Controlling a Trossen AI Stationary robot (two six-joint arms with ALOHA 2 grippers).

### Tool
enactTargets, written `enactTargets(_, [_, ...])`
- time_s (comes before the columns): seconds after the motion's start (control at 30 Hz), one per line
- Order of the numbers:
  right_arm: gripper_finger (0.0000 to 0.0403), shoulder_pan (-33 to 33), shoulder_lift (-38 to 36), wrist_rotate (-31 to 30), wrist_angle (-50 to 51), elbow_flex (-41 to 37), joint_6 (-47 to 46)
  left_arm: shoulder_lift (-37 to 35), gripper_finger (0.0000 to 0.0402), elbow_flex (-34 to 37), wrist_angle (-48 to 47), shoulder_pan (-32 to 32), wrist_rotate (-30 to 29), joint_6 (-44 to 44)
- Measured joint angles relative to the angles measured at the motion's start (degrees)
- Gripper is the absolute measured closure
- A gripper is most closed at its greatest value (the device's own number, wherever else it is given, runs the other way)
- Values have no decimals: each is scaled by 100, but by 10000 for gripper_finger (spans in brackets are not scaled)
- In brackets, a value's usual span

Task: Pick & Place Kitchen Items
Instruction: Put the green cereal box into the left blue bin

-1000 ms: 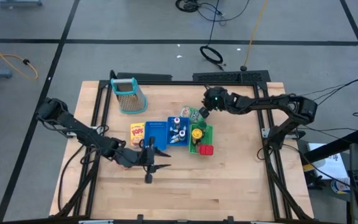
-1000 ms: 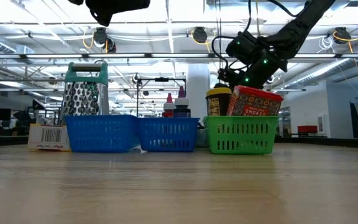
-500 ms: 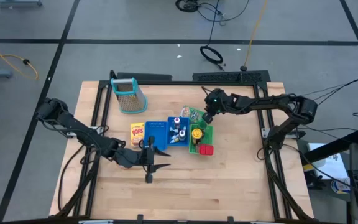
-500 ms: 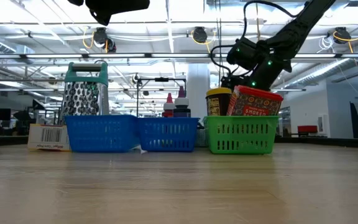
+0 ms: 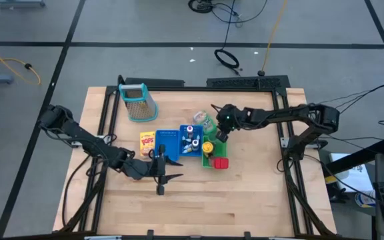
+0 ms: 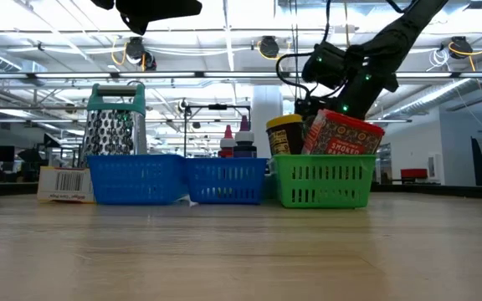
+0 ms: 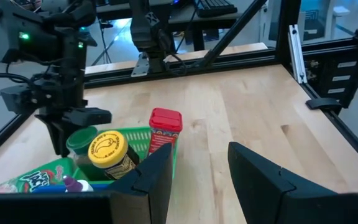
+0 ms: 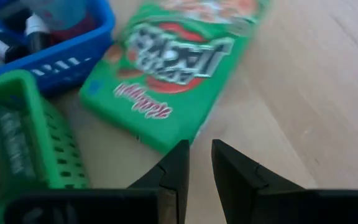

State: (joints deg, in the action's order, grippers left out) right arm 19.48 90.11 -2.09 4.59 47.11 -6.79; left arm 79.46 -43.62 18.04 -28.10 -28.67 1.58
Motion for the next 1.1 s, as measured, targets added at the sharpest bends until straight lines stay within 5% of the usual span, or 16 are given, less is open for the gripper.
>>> enactTargets(0.33, [342, -321, 1, -88, -83, 0, -80, 0, 243, 0, -2, 0, 0, -43])
enactTargets(1.1, [342, 44, 9, -82, -1554, -94, 178, 0, 243, 0, -4, 0, 2, -109])
